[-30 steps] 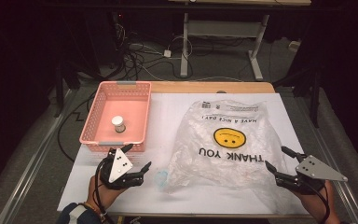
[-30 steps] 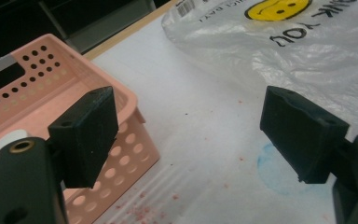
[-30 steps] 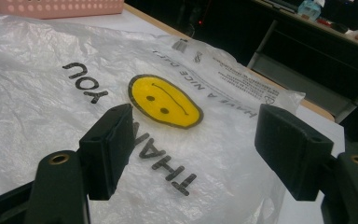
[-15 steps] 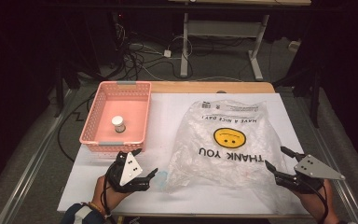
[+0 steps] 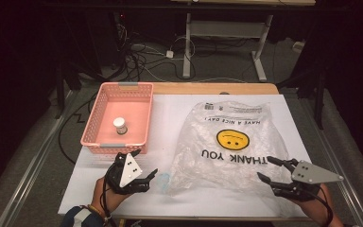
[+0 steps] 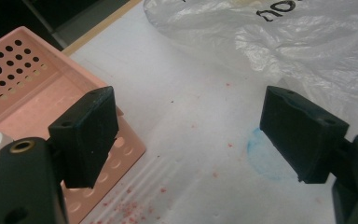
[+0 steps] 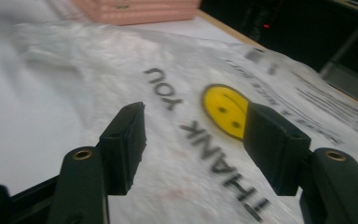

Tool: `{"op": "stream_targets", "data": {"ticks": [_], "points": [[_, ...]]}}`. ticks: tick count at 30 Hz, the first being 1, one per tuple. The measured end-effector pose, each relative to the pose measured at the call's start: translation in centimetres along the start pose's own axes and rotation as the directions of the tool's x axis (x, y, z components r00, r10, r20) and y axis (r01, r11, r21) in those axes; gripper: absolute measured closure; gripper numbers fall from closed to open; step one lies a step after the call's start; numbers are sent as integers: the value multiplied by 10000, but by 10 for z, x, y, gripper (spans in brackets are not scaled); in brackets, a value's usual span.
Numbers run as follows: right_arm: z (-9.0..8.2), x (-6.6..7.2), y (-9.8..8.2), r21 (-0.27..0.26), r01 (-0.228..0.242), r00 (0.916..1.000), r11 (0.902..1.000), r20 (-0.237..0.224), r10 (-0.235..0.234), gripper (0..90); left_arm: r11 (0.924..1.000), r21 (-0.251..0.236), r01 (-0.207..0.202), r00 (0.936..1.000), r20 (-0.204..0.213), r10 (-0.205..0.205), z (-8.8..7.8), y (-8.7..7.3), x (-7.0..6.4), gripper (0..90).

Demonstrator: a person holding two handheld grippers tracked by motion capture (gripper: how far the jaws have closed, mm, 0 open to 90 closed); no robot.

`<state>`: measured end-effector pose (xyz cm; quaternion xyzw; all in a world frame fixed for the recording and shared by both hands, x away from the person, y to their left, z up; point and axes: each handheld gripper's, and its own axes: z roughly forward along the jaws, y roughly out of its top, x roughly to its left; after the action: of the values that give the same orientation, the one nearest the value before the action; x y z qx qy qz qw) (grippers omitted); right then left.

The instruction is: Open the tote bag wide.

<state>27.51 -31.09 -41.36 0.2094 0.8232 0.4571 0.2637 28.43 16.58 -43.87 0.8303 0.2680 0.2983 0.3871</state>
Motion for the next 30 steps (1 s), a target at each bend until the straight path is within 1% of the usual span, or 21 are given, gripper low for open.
{"op": "stream_targets", "data": {"ticks": [2, 3, 4, 7, 8, 9, 10, 13, 15, 18, 19, 20, 21, 23, 24, 25, 26, 27, 28, 29, 30], "points": [[11, 14, 4, 398, 538, 9971, 9978, -554, -516, 416, 10000, 11, -2, 10000, 2, 2, 0, 0, 0, 187], [15, 17, 4, 567, 727, 9953, 9957, -679, -688, 421, 10000, 30, -13, 10000, 44, 13, 0, 0, 0, 188], [18, 19, 5, 812, 942, 9934, 9922, -729, -884, 425, 10000, 54, -37, 10000, 57, 37, 1, 0, -1, 187], [20, 18, 4, 1028, 975, 9937, 9899, -646, -911, 430, 9999, 103, -81, 9999, 126, 80, 1, 0, -2, 187], [20, 15, 2, 996, 806, 9957, 9918, -543, -755, 430, 9999, 106, -77, 9999, 154, 75, 2, 0, -3, 188], [17, 8, -1, 939, 426, 9990, 9947, -187, -410, 437, 9999, 134, -83, 9998, 193, 80, 2, 0, -3, 187], [17, 8, -1, 939, 426, 9990, 9947, -187, -410, 437, 9998, 166, -94, 9997, 239, 90, 2, 0, -4, 187], [14, -3, -6, 943, -103, 9995, 9955, 310, 74, 441, 9998, 171, -133, 9992, 386, 127, 4, 1, -6, 188], [14, -2, -5, 982, -103, 9997, 9951, 251, 78, 439, 9995, 201, -226, 9988, 434, 217, 4, 2, -8, 188], [18, 7, -1, 1040, 410, 9988, 9937, -302, -380, 437, 9995, 206, -241, 9985, 505, 231, 6, 2, -10, 188], [26, 16, 1, 1164, 824, 9943, 9898, -765, -738, 438, 9994, 230, -251, 9985, 495, 239, 6, 2, -10, 188], [30, 21, 1, 1241, 1014, 9905, 9871, -1057, -884, 442, 9994, 252, -247, 9985, 486, 235, 7, 2, -10, 188], [30, 21, 1, 1241, 1014, 9905, 9871, -1057, -884, 442, 9993, 269, -261, 9986, 468, 248, 7, 2, -10, 189], [41, 31, 2, 1402, 1346, 9829, 9809, -1444, -1142, 446, 9993, 284, -247, 9987, 451, 234, 7, 2, -9, 189], [50, 40, 3, 1629, 1817, 9719, 9698, -1797, -1520, 457, 9993, 281, -243, 9988, 429, 231, 6, 1, -9, 189], [50, 40, 3, 1629, 1817, 9719, 9698, -1797, -1520, 465, 9993, 291, -255, 9989, 411, 243, 6, 1, -8, 189], [54, 43, 5, 1768, 2102, 9668, 9615, -1836, -1776, 465, 9993, 284, -237, 9989, 424, 225, 6, 1, -8, 189], [56, 44, 6, 1861, 2202, 9657, 9575, -1804, -1870, 465, 9994, 284, -222, 9988, 431, 210, 5, 1, -8, 189], [56, 42, 7, 1865, 2199, 9665, 9575, -1748, -1879, 465, 9994, 289, -205, 9989, 433, 192, 5, 1, -8, 190], [50, 31, 9, 1792, 1985, 9764, 9636, -1212, -1786, 472, 9995, 269, -162, 9989, 443, 150, 5, 0, -7, 191], [46, 22, 9, 1674, 1624, 9853, 9724, -809, -1506, 484, 9995, 276, -130, 9989, 459, 117, 5, 0, -7, 191]]}}
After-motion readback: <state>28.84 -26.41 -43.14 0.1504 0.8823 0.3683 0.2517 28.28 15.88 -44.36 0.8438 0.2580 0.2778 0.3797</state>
